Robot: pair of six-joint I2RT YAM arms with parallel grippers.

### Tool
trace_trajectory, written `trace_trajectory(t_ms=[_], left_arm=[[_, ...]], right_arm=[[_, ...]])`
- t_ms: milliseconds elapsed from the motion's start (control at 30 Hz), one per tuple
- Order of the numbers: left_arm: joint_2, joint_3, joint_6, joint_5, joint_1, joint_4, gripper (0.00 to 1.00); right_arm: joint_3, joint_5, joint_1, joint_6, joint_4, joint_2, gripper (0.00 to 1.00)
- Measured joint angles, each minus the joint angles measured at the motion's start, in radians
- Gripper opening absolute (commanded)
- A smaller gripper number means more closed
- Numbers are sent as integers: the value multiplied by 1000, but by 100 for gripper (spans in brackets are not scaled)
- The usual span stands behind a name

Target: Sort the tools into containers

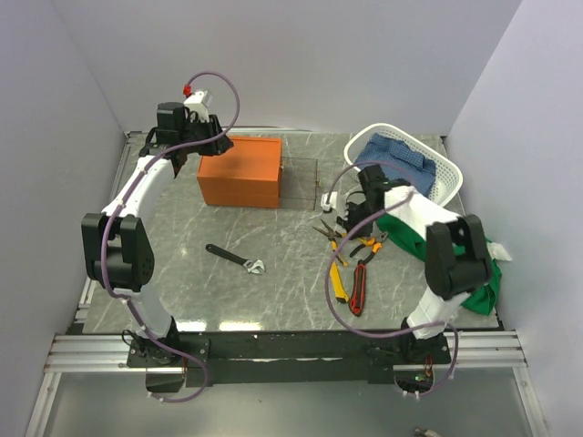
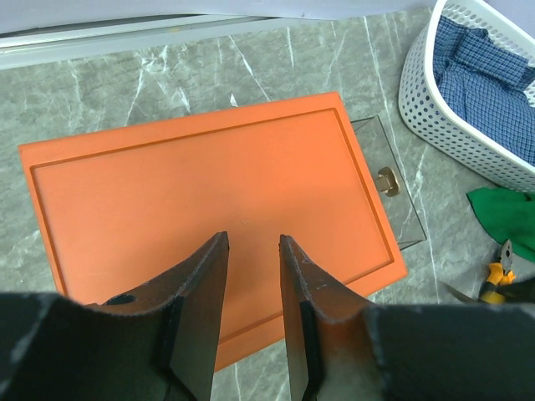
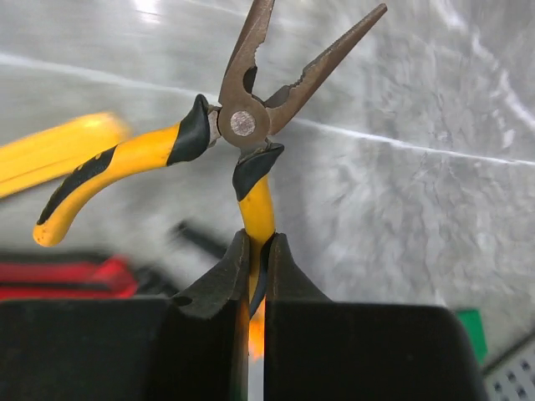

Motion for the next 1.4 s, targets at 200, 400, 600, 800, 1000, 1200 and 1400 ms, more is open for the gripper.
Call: trace_trajectory(t_ms=[200, 400, 600, 800, 1000, 1200, 1400], left_arm=[[-2, 0, -1, 0, 0, 1, 37], [-3, 0, 0, 0, 0, 1, 37], [-23, -25, 4, -5, 0, 2, 37], [-48, -67, 9, -10, 0, 2, 37], [-61, -90, 24, -19, 0, 1, 38], [-69, -98, 27, -28, 0, 2, 38], [-69, -98, 26, -29, 0, 2, 37]], right_arm=[[90, -217, -25, -35, -175, -205, 0], [197, -218, 2, 317, 8, -196, 0], [546, -8, 55, 618, 105, 101, 0], [636, 190, 84, 727, 129, 229, 0], [679, 347, 150, 757, 132, 303, 0], [709, 502, 222, 760, 150, 356, 0], [720, 610, 259, 771, 185, 393, 0]])
